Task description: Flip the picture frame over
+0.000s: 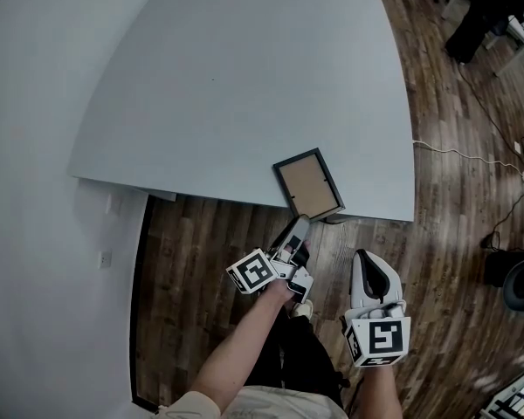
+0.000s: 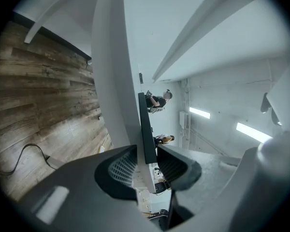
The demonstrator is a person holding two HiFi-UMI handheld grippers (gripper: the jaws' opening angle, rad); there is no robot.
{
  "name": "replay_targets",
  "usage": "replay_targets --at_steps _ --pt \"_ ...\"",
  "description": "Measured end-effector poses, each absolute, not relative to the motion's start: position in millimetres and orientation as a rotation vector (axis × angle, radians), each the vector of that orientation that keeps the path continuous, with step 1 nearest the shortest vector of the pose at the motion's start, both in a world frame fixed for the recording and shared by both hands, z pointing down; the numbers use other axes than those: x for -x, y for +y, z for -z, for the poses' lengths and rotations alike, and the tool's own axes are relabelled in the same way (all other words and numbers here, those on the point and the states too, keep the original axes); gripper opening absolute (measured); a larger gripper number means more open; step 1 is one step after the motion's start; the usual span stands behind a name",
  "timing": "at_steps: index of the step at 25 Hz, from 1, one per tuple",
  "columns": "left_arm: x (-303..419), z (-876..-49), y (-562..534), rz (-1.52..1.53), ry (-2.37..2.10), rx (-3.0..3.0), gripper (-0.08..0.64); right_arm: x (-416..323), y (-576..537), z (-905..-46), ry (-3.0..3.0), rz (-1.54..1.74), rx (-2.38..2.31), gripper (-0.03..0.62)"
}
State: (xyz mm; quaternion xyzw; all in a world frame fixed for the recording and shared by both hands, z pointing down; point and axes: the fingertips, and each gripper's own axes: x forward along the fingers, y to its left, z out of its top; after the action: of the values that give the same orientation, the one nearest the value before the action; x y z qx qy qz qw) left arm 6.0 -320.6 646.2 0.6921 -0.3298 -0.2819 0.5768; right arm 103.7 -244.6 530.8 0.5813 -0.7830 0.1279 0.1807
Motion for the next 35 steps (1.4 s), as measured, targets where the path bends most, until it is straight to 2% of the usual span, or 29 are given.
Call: replay_targets --at_steps 4,22,35 --pt "-7 -646 -321 0.656 -0.769 -1.627 0.094 -101 -245 -532 -2.214 -0.36 -1.641 0.021" --pt "3 -612 -322 0.687 -0.843 -1.676 0.075 -105 -243 -518 -2.233 -0.338 -1.654 0.023" --pt "32 -546 -341 0.488 -1.14 -2.051 0.075 -105 -245 -502 -2.262 -0.306 -1.671 0.021"
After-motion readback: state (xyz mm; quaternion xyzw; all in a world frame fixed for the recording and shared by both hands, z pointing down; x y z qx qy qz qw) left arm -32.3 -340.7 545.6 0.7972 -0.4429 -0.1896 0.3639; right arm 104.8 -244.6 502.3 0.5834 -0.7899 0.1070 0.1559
